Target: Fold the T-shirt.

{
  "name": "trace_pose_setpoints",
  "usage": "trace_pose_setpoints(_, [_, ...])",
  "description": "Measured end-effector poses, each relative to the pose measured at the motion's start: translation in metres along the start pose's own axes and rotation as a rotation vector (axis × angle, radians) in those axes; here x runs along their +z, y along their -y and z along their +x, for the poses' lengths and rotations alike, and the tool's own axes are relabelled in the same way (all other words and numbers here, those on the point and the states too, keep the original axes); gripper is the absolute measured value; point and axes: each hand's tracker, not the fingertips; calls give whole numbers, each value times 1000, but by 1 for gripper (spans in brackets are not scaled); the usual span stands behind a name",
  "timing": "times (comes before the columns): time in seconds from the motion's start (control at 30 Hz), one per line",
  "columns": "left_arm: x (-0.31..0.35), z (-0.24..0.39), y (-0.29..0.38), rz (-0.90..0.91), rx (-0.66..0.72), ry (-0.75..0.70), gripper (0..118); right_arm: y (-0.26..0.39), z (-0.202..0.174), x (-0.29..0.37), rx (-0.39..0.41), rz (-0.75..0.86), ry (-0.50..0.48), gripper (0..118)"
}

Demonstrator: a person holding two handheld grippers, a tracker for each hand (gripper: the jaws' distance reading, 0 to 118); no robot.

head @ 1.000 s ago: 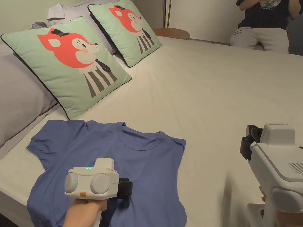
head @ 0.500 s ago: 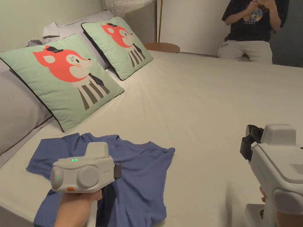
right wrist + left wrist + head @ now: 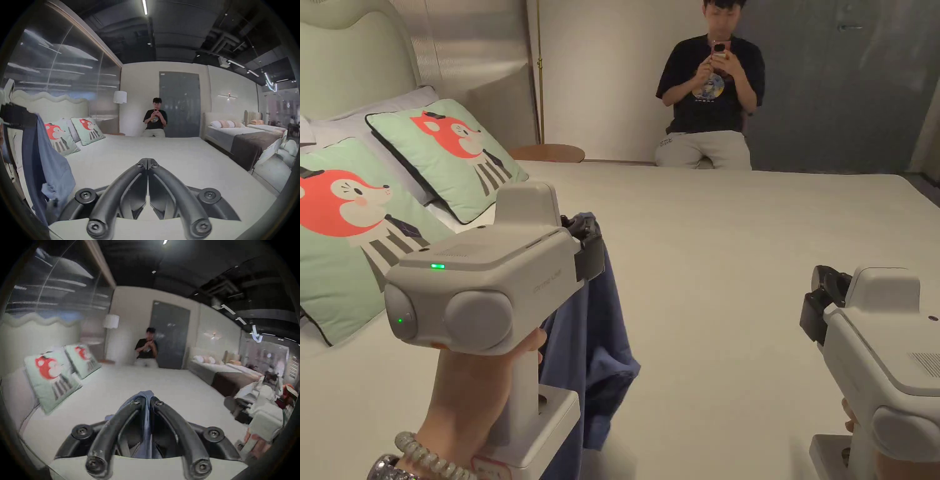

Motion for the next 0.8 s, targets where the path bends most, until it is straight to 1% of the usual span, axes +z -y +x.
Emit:
trace_pose_setpoints(0.17, [-15, 63, 2, 25, -11, 184, 1, -7, 45, 32, -15, 18, 99, 1])
trace_pose_setpoints(0.3, [-40, 99, 28, -74, 12, 267, 1, -5, 77, 49, -14, 11, 163, 1])
trace_pose_setpoints(0.43, [-68, 120, 88, -270, 20, 325, 1, 4, 103, 61, -27, -3, 216, 1])
trace_pose_setpoints(0.57, [-84, 132, 159, -464, -26, 320, 1, 15, 118, 66, -34, -27, 246, 1])
trace_pose_setpoints(0.63, [-89, 134, 191, -581, -18, 289, 1, 20, 121, 67, -33, -40, 252, 1])
trace_pose_setpoints(0.73, [-96, 129, 229, -741, 62, 279, 1, 27, 121, 67, -37, -56, 251, 1])
trace_pose_setpoints(0.8, [-97, 130, 250, -799, 22, 272, 1, 30, 119, 65, -38, -66, 247, 1])
